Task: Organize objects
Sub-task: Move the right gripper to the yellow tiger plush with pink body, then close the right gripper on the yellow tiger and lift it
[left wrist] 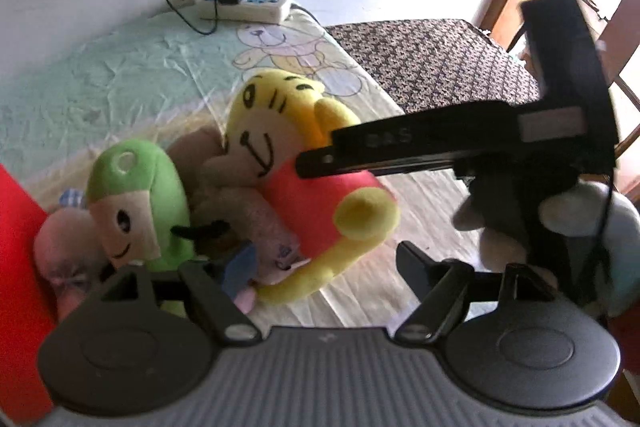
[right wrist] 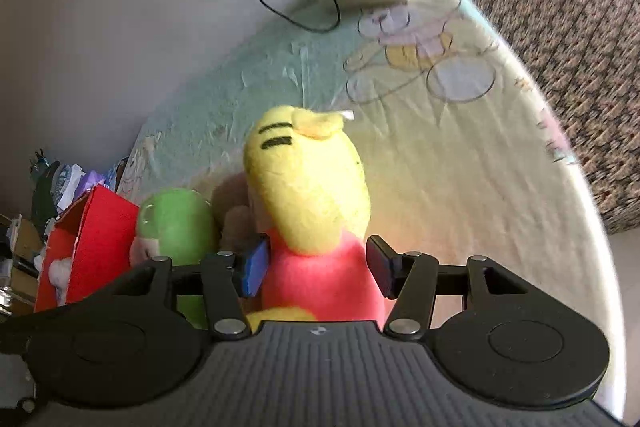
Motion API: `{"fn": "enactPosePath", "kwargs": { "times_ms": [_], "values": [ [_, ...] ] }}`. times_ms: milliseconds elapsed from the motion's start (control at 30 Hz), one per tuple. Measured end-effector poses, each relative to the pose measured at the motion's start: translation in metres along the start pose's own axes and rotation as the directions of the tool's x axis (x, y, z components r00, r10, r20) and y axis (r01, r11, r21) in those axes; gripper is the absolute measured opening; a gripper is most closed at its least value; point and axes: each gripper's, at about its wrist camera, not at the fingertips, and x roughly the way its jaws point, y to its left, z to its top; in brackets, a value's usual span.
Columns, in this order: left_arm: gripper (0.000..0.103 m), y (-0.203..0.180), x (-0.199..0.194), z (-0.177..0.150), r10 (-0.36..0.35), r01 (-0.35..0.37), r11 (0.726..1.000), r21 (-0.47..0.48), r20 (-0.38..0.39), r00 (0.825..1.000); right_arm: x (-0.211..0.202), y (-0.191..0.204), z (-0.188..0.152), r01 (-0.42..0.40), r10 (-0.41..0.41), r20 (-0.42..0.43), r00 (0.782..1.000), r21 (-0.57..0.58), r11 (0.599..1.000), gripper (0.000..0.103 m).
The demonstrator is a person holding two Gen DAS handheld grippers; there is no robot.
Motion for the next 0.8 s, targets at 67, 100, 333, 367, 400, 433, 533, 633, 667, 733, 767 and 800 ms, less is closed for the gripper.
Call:
{"fn": "enactPosePath", "kwargs": {
  "times_ms": [67,100,333,367,400,433,533,633,667,733,767,800],
  "values": [
    [0.079,0.004,0.005,0.001,-0.010,0.010,1.000,-0.001,-0.008,1.000,0.006,-0.004,0.001,-0.021,0.021,-0.006,1.000,0.029,0.999,0.059],
    [0.079,0.006,0.007,0.002,-0.016,0.016,1.000,-0.006,-0.011,1.000,0.008,-0.006,0.001,-0.034,0.035,-0.010,0.999,0.042,0.999,0.056],
    [0.079,0.007,0.007,0.001,-0.056,0.056,0.998,0.004,-0.005,0.998,-0.004,-0.012,0.000,-0.063,0.063,0.004,0.998,0.068,0.996,0.040],
    [0.079,0.006,0.006,0.000,-0.065,0.065,0.998,0.011,-0.001,0.998,-0.006,-0.012,-0.001,-0.059,0.059,0.010,0.998,0.072,0.996,0.040],
    [0.080,0.003,0.004,0.000,-0.077,0.077,0.997,0.018,0.001,0.997,-0.009,-0.012,-0.001,-0.055,0.054,0.017,0.998,0.074,0.996,0.040],
    [0.080,0.001,0.004,-0.001,-0.088,0.088,0.996,0.024,0.002,0.996,-0.014,-0.012,-0.002,-0.052,0.051,0.022,0.998,0.074,0.996,0.040],
    [0.082,-0.007,0.006,-0.003,-0.121,0.121,0.992,0.038,-0.006,0.993,-0.024,-0.014,-0.004,-0.035,0.033,0.031,0.999,0.076,0.996,0.040],
    [0.089,-0.015,0.013,-0.007,-0.152,0.153,0.987,0.048,-0.024,0.988,-0.036,-0.017,-0.011,-0.014,0.011,0.033,0.999,0.080,0.997,0.040],
    [0.089,-0.017,0.017,-0.008,-0.160,0.162,0.986,0.047,-0.038,0.986,-0.038,-0.019,-0.013,-0.005,0.003,0.033,0.999,0.082,0.997,0.040],
    [0.089,-0.021,0.026,-0.011,-0.182,0.185,0.982,0.041,-0.068,0.981,-0.046,-0.023,-0.022,0.006,-0.010,0.038,0.999,0.091,0.996,0.040],
    [0.089,-0.023,0.029,-0.012,-0.195,0.198,0.979,0.039,-0.078,0.978,-0.049,-0.025,-0.025,0.011,-0.015,0.042,0.999,0.096,0.995,0.040],
    [0.089,-0.025,0.033,-0.014,-0.208,0.212,0.976,0.038,-0.089,0.974,-0.053,-0.028,-0.030,0.014,-0.019,0.047,0.999,0.103,0.995,0.040]
  ]
}}
